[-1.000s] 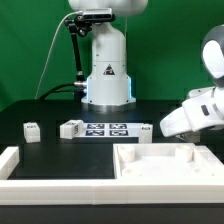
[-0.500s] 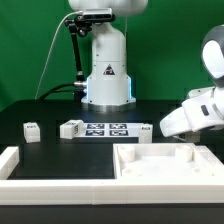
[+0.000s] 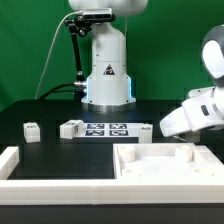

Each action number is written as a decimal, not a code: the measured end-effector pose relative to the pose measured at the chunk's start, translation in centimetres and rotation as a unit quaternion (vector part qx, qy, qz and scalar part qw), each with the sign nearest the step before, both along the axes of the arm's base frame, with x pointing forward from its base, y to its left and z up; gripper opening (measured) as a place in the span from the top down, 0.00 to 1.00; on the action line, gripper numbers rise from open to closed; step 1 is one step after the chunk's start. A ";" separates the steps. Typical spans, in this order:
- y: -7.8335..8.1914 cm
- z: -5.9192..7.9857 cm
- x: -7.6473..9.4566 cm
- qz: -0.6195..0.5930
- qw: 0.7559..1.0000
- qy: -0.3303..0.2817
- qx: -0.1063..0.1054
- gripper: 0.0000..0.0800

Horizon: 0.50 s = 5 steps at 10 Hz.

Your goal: Assemble one leg

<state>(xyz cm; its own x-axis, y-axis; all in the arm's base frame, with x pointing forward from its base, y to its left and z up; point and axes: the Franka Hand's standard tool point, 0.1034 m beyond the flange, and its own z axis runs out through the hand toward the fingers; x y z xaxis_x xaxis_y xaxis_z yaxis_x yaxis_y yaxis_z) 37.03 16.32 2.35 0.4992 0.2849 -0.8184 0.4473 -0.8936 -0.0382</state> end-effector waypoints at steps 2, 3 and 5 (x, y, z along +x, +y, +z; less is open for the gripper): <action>-0.7 3.9 0.9 -0.003 1.000 0.007 -0.013 0.64; -1.0 5.5 1.2 -0.005 1.000 0.009 -0.018 0.64; -1.1 7.4 2.1 -0.007 0.999 -0.033 -0.006 0.64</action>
Offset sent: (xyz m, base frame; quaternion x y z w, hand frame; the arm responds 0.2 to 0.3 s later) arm 0.0095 -0.0144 0.0626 -0.0022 -0.0075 0.0243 0.9997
